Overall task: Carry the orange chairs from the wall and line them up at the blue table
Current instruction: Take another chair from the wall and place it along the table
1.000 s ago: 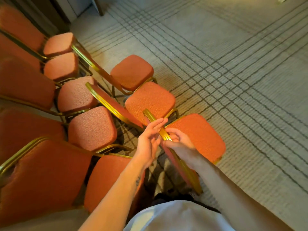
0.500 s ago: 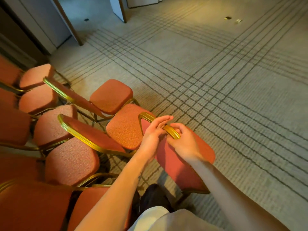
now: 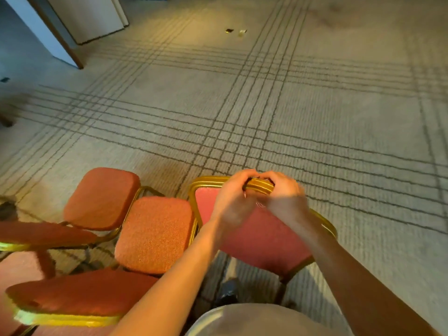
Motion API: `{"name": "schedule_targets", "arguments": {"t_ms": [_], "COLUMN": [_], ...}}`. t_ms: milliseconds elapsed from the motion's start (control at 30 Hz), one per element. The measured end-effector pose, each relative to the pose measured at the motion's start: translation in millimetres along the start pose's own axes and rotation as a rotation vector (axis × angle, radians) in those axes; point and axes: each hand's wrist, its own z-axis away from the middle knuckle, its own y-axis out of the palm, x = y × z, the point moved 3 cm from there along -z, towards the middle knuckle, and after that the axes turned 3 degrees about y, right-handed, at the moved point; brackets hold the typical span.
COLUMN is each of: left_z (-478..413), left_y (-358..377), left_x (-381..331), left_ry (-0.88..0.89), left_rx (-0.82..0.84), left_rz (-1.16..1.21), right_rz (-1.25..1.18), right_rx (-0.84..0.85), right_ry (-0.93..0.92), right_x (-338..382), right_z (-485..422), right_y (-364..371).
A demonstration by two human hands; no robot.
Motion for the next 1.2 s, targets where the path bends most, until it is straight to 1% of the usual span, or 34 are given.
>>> {"name": "schedule_targets", "arguments": {"t_ms": [67,133,200,300,400,500,533,567,667,733,833,933,1033,1133,1200], "left_z": [-12,-21,-31,-36,-43,-49,-51,-51,-51,-49,-52,-60,-72,-91,-106], "left_y": [-2,-1,1,2,3,1,2,4,5,4,3,2,4,9,13], "left_x": [9,14,15,13,6,3,6,13,24,26,27,29,33,34,35], "left_ry": [0.149,0.210,0.183,0.142,0.124,0.095,0.101,0.114,0.160,0.173,0.131,0.053,0.063,0.108,0.115], "left_rx": [0.025,0.054,0.099,0.122,0.150,0.188,0.203,0.212,0.224,0.199,0.205,0.254,0.269,0.252,0.285], "left_rz": [-0.131,-0.260,-0.361,-0.498,-0.610,-0.853,-0.894,-0.873,-0.674,-0.628,-0.670,-0.769,-0.811,-0.813,-0.854], "right_rz": [0.025,0.083,0.130,0.188,0.238,0.244,0.250,0.254,0.248,0.262,0.330,0.378,0.382,0.416,0.407], "right_rx": [-0.064,-0.088,-0.106,-0.098,-0.077,-0.102,-0.102,-0.098,-0.078,-0.080,-0.155,-0.172,-0.193,-0.272,-0.210], "right_ry": [0.054,0.122,0.219,0.284,0.309,0.307,0.296,0.282,0.229,0.198,0.215,0.253,0.170,0.049,0.041], "right_x": [-1,-3,-5,-5,-2,0,0,-1,-7,-9,-9,-10,-18,-29,-34], "right_z": [-6,-9,-12,-16,-14,-10,-9,-6,-3,-1,-1,-2,-10,-25,-37], "right_y": [-4,-4,-3,-4,-7,-6,-6,-5,-7,-7,-1,1,2,-2,-6]}}
